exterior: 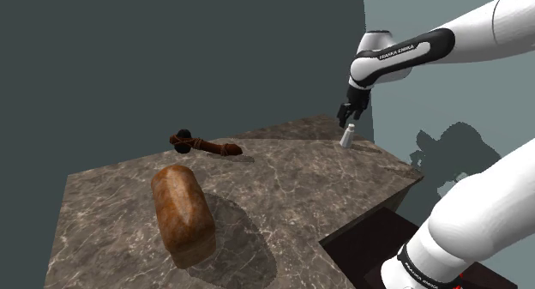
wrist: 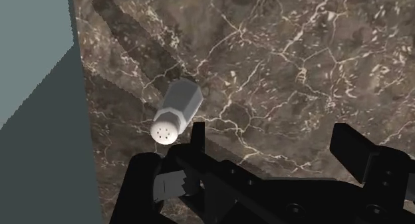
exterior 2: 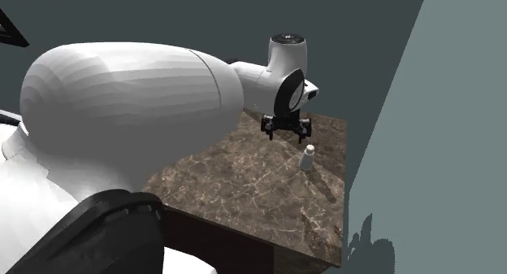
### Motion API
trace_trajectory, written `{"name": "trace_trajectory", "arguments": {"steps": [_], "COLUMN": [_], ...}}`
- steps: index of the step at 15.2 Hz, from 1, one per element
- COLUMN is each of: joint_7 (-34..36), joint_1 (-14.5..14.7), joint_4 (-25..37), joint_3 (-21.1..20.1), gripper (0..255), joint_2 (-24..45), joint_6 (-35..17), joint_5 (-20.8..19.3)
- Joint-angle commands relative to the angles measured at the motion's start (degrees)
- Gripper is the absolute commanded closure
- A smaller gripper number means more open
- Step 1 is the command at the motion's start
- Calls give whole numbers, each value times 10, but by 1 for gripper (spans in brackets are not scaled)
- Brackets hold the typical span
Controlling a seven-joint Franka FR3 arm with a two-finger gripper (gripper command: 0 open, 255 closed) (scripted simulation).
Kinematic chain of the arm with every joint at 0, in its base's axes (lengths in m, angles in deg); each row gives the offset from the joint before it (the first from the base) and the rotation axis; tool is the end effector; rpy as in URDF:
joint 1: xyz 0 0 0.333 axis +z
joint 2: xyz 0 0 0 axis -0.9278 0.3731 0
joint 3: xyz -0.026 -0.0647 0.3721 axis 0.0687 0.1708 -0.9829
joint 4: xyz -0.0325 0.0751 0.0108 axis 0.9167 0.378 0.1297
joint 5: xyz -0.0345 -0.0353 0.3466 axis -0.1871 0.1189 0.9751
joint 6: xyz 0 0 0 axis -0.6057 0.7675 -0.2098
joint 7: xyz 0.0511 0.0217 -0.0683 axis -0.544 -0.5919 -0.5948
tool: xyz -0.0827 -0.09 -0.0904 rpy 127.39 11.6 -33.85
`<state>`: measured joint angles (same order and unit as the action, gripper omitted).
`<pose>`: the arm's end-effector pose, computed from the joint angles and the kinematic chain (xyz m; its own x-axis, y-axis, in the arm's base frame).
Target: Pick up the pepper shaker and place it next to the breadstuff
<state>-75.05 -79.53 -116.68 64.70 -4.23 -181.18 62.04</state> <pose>0.3490 -0.2381 0.4710 0.9833 -0.1768 0.0440 -0.1802 -0.9794 0.0913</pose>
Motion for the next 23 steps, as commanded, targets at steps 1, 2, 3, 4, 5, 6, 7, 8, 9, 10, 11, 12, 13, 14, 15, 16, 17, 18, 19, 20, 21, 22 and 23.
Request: {"name": "trace_trajectory", "arguments": {"steps": [1,2,3,4,5,6,7,8,9,10,11,12,13,14,15,16,17,18,19,20,21,22,23], "joint_7": [-23,-34,-46,-57,-69,-82,-85,-87,-89,-90,-92,-94,-96,-100,-100,-100,-100,-100,-100,-100,-100,-100,-100], "joint_1": [-5,-8,-10,-13,-17,-20,-22,-22,-23,-24,-24,-25,-25,-26,-26,-26,-26,-26,-26,-26,-26,-26,-26], "joint_4": [20,32,44,57,70,84,88,85,82,80,77,75,73,69,69,69,69,69,69,69,69,70,70], "joint_3": [18,26,33,40,46,52,53,53,54,54,55,55,55,55,55,55,55,55,55,55,55,55,55], "gripper": [0,0,0,0,0,0,0,0,0,0,0,0,0,0,0,0,0,0,0,0,0,0,255], "joint_2": [41,60,80,99,119,140,145,150,155,160,166,171,177,186,186,186,186,186,186,186,186,186,186], "joint_6": [-24,-32,-40,-48,-55,-61,-63,-70,-78,-86,-93,-100,-108,-120,-120,-120,-120,-120,-120,-120,-120,-119,-119], "joint_5": [7,12,18,25,33,42,45,47,49,52,54,57,60,64,64,64,64,64,64,64,64,64,64]}}
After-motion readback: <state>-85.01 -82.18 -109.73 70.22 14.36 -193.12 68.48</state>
